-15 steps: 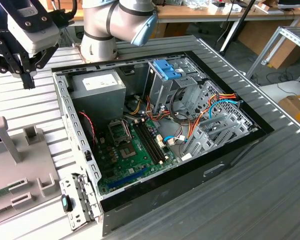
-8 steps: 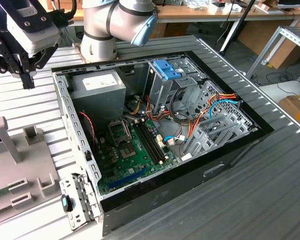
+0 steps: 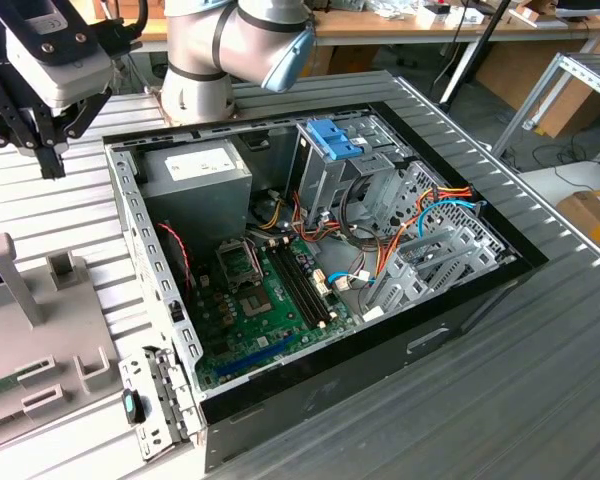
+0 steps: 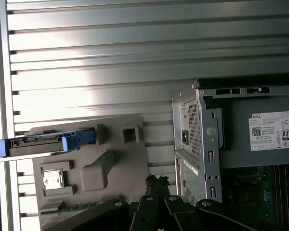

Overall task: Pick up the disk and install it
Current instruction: 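Reach for the disk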

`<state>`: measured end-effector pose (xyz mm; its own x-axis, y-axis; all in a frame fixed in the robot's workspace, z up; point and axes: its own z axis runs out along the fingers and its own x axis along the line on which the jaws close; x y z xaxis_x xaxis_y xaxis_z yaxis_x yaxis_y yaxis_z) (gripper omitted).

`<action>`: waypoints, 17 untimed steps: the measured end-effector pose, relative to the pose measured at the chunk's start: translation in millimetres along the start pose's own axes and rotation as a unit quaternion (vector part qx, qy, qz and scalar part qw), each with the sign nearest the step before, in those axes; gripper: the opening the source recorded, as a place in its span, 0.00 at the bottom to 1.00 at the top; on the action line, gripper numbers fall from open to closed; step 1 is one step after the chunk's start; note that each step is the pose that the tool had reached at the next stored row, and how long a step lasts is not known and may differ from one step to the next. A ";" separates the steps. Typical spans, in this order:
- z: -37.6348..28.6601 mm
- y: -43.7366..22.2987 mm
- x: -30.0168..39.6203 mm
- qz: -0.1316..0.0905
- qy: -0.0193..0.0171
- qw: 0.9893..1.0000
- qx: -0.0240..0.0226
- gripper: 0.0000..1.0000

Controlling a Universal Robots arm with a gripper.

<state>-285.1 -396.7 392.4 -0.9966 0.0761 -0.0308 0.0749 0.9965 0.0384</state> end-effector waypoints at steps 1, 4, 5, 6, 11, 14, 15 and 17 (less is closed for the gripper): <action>0.0 0.0 0.2 0.000 0.000 1.000 0.000 0.11; -0.1 -0.3 4.6 0.000 0.000 1.000 0.000 0.11; -0.2 -0.6 8.4 0.000 0.000 1.000 0.000 0.11; -0.3 -1.1 13.7 0.000 0.000 1.000 0.000 0.11; -0.8 -2.1 28.3 0.000 0.000 1.000 0.000 0.11; -0.7 -2.2 28.7 0.000 0.000 1.000 0.000 0.11; -0.7 -2.2 28.7 0.000 0.000 1.000 0.000 0.11; -0.8 -2.2 29.4 0.000 0.000 1.000 0.000 0.11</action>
<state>-314.6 -396.7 392.1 -0.9966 0.0763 -0.0308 0.0751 0.9964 0.0384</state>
